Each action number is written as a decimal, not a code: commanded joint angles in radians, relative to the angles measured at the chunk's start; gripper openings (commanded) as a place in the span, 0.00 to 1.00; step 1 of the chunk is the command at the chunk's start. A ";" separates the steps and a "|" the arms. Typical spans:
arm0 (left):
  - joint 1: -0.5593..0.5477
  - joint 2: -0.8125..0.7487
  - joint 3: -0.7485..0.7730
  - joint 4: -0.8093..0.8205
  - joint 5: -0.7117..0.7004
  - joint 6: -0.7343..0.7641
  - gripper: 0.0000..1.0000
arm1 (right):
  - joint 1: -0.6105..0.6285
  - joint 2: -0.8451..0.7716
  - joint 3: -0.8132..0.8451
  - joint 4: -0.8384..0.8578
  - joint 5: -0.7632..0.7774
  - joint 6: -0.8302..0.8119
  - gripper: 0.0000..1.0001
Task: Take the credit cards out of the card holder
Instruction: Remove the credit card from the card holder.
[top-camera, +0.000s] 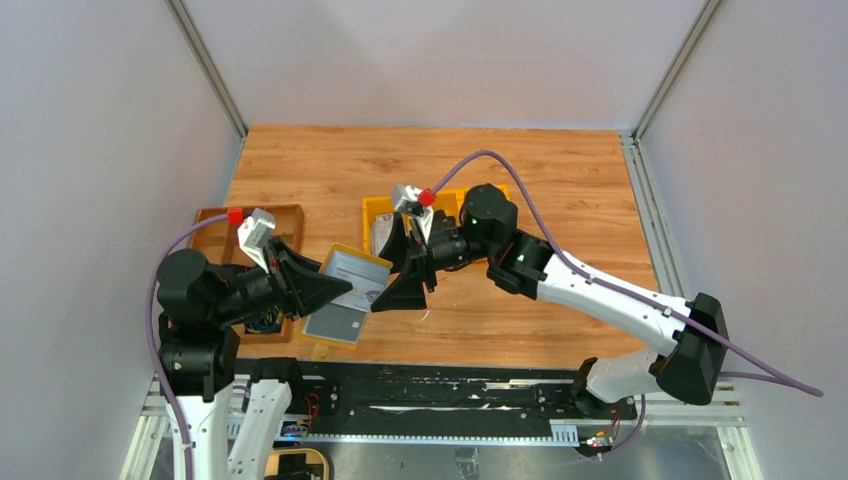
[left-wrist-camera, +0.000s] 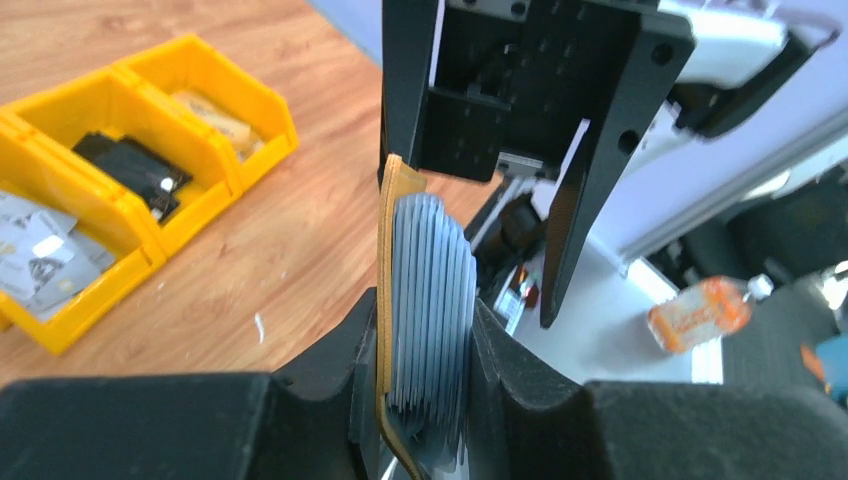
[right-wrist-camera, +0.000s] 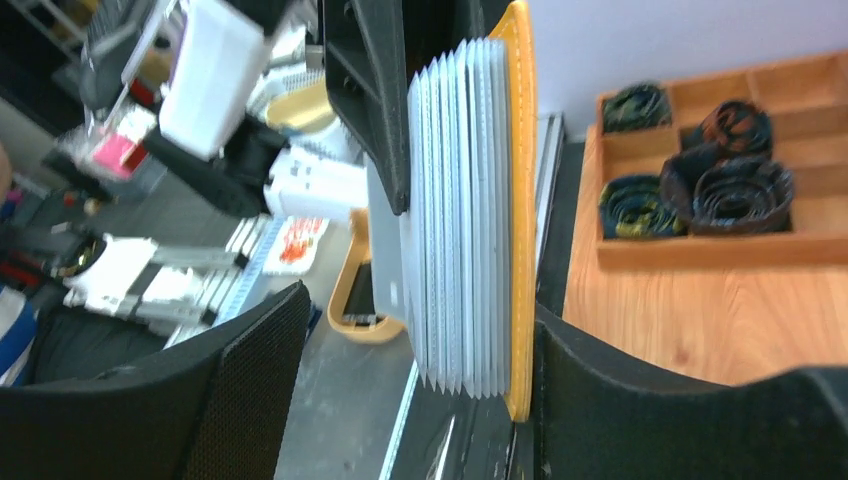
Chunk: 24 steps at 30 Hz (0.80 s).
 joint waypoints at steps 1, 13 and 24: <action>0.006 -0.092 -0.105 0.435 -0.260 -0.403 0.00 | -0.009 -0.054 -0.146 0.597 0.042 0.318 0.70; 0.006 -0.142 -0.123 0.398 -0.436 -0.470 0.00 | -0.044 0.102 -0.215 1.094 0.089 0.752 0.45; 0.008 -0.136 -0.131 0.399 -0.516 -0.491 0.00 | -0.048 0.190 -0.220 1.272 0.088 0.893 0.56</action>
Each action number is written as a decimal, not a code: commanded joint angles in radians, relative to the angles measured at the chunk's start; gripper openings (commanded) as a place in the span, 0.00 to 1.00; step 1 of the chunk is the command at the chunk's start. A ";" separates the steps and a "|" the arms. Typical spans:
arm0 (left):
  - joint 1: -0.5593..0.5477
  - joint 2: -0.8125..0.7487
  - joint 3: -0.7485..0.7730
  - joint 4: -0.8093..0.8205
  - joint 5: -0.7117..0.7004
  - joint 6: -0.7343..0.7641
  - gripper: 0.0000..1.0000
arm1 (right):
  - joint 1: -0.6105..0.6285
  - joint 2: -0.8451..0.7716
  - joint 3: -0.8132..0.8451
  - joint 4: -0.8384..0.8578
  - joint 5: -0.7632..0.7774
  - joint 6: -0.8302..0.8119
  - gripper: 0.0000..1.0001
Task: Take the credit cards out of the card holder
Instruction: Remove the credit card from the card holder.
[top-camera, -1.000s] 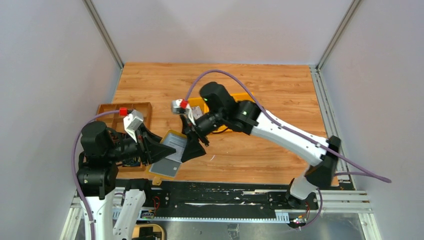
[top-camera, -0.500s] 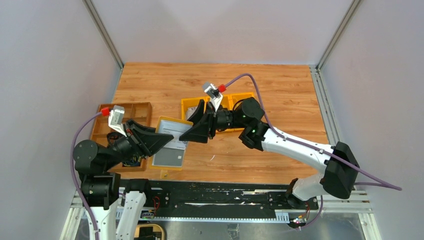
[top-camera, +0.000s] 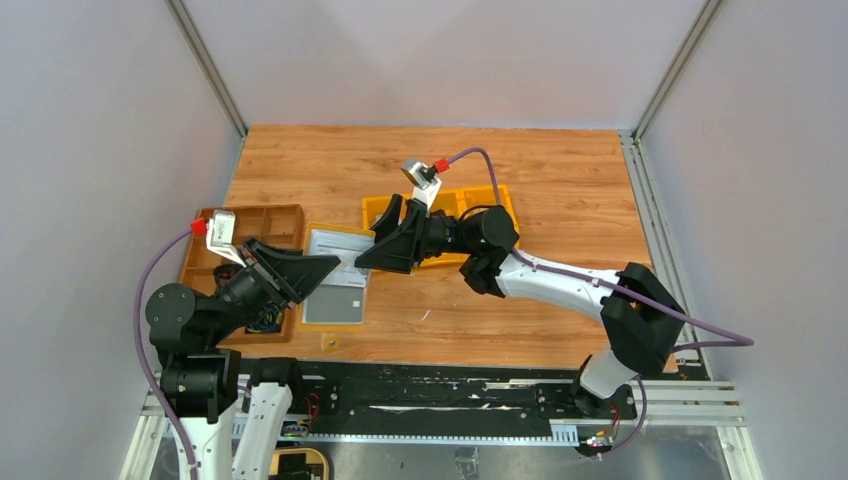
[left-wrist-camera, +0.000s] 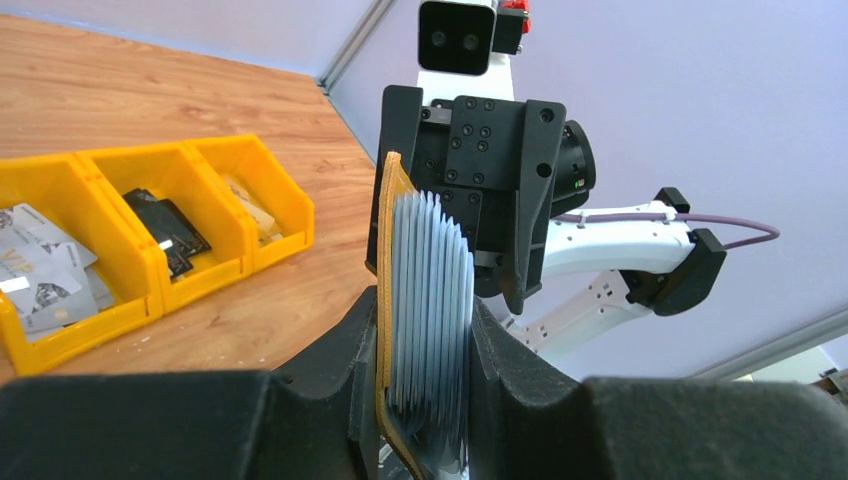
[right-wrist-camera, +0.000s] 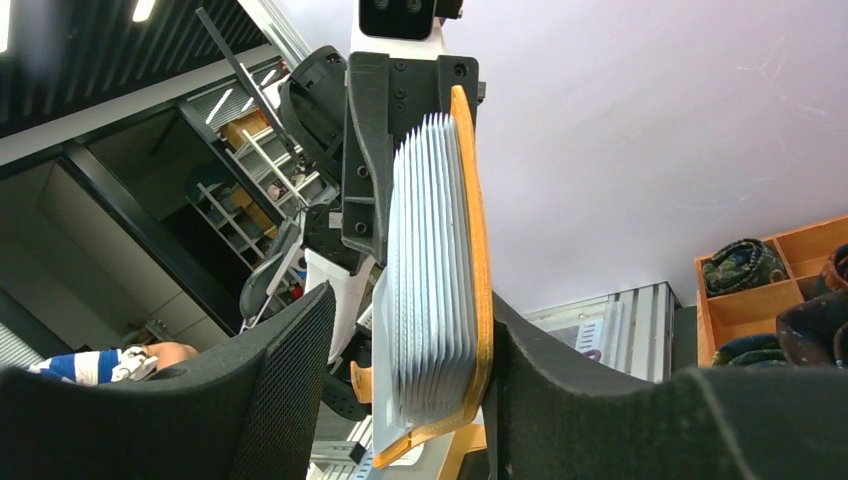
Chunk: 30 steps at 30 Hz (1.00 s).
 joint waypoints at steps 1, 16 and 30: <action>0.014 0.014 -0.010 0.072 -0.191 -0.004 0.00 | 0.003 -0.014 -0.019 0.143 -0.077 0.066 0.56; 0.015 0.015 -0.034 0.130 -0.209 -0.053 0.00 | 0.000 -0.008 0.022 -0.045 -0.134 -0.022 0.26; 0.015 0.238 0.230 -0.522 0.283 0.897 0.99 | -0.016 -0.015 0.534 -1.739 -0.272 -1.050 0.08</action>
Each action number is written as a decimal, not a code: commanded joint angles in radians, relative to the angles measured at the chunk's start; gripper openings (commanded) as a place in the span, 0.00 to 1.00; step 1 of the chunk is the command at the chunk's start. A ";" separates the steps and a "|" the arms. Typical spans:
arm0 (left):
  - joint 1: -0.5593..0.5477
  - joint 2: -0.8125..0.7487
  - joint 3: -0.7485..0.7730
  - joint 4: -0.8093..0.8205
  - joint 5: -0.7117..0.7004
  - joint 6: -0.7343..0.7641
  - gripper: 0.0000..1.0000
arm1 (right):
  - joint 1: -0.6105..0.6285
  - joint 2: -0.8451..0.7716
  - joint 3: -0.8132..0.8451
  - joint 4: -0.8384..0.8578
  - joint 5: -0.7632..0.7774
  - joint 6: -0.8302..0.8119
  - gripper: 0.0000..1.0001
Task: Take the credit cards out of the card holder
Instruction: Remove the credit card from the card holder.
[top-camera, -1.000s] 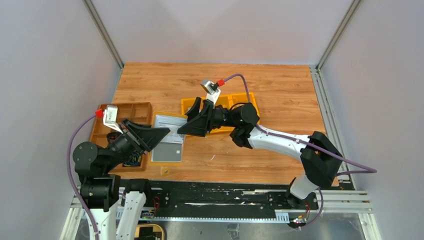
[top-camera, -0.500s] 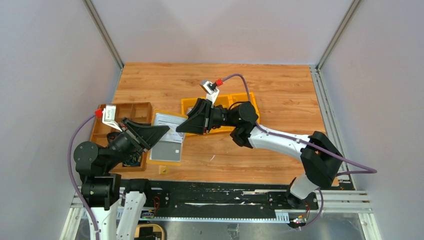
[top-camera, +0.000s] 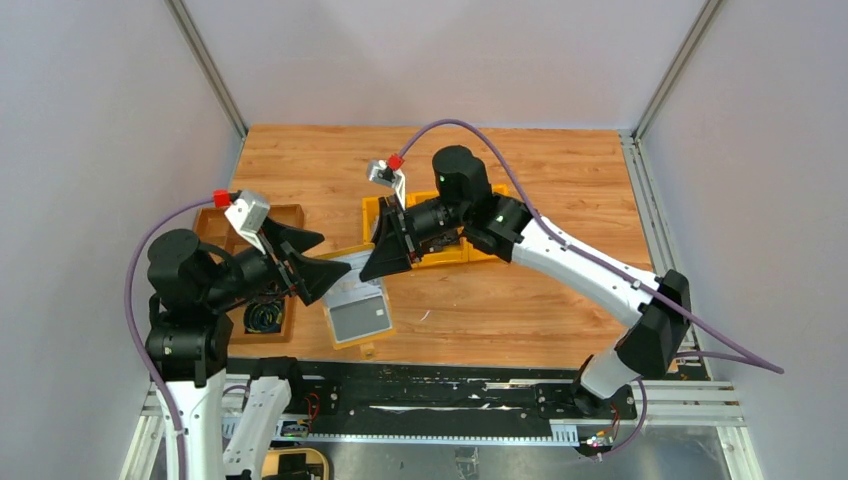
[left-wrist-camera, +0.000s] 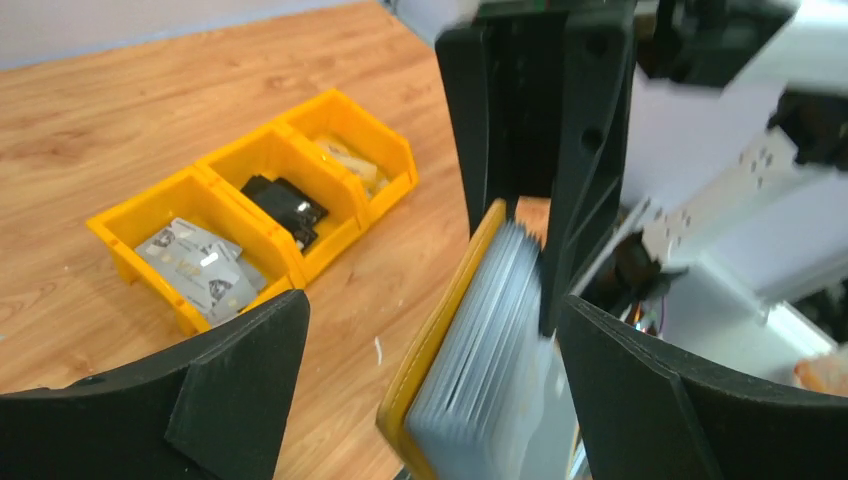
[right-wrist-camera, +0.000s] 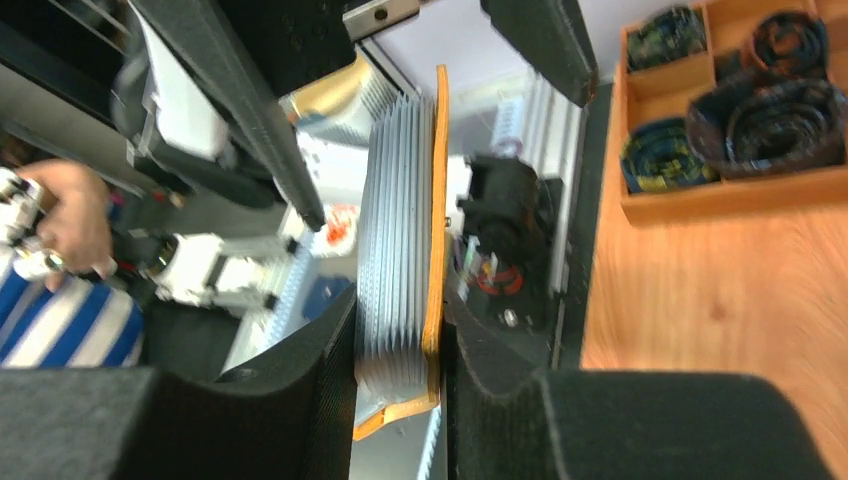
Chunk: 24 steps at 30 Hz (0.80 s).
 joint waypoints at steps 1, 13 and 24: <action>0.003 0.044 0.045 -0.288 0.194 0.374 0.98 | 0.016 0.016 0.156 -0.614 0.013 -0.429 0.08; -0.017 0.013 -0.104 -0.302 0.420 0.287 0.81 | 0.112 0.221 0.553 -1.049 0.142 -0.698 0.05; -0.086 -0.018 -0.167 -0.304 0.308 0.305 0.50 | 0.133 0.302 0.734 -1.158 0.176 -0.754 0.03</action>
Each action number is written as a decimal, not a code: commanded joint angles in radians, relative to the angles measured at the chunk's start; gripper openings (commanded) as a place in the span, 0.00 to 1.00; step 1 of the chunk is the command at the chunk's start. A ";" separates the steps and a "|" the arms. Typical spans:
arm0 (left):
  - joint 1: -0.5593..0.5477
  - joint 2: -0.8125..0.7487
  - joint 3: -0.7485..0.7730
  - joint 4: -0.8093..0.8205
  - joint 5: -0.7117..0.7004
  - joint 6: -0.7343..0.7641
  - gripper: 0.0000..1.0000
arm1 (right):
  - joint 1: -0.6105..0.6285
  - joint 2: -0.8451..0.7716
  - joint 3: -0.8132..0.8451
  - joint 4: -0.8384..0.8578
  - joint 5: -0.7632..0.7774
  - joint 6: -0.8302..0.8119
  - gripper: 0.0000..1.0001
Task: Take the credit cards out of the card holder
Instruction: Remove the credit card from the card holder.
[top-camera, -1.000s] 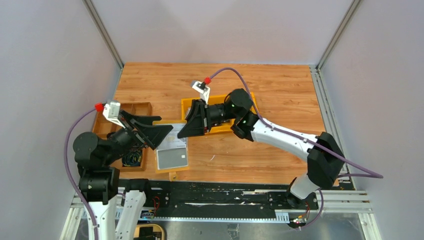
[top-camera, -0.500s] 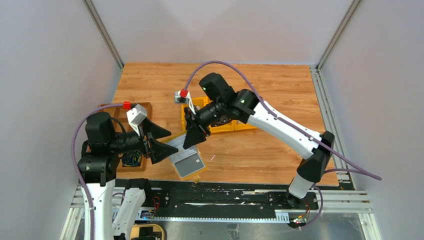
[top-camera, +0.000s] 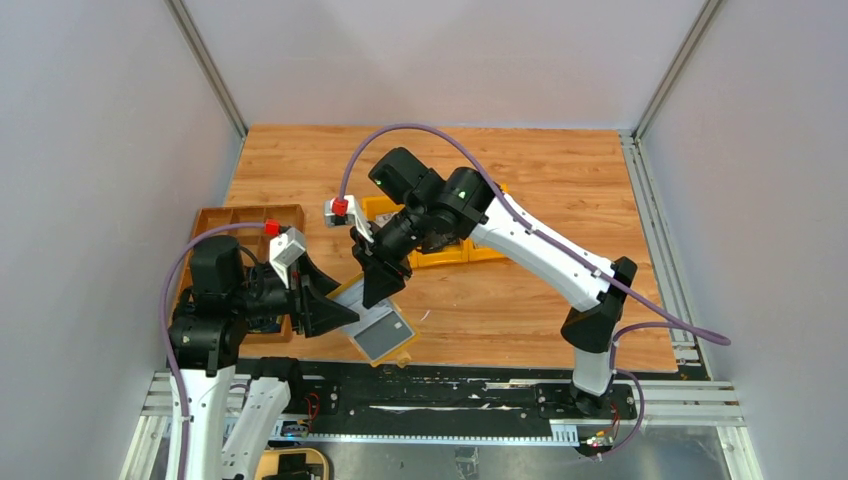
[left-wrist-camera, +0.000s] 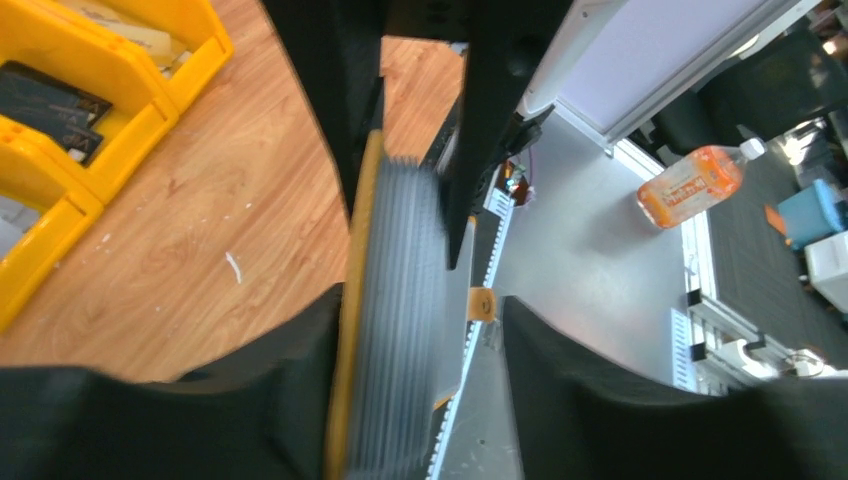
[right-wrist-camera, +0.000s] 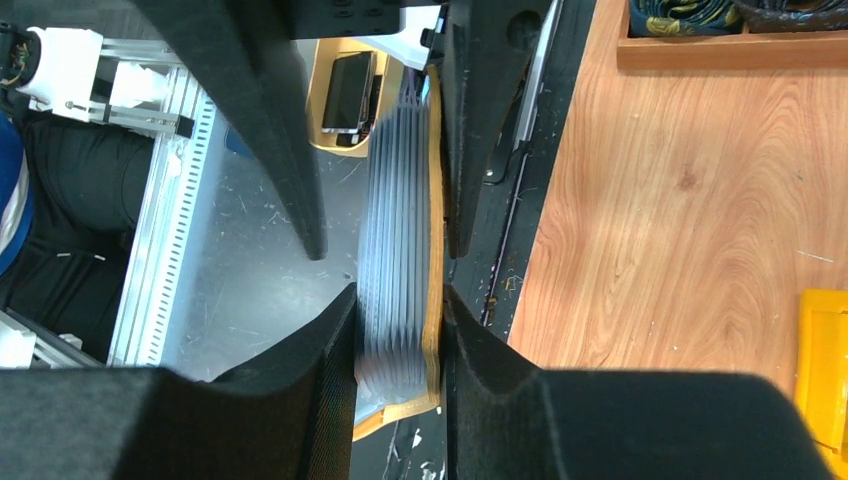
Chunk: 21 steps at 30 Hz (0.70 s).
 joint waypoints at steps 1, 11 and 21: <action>-0.010 -0.005 -0.016 -0.019 -0.051 0.005 0.45 | 0.014 0.000 0.058 -0.045 0.013 -0.044 0.03; -0.027 0.042 -0.008 -0.025 -0.082 0.034 0.03 | 0.006 -0.006 0.047 0.048 -0.012 0.024 0.30; -0.027 0.051 0.048 0.268 -0.251 -0.344 0.00 | -0.072 -0.370 -0.789 1.230 -0.185 0.697 0.56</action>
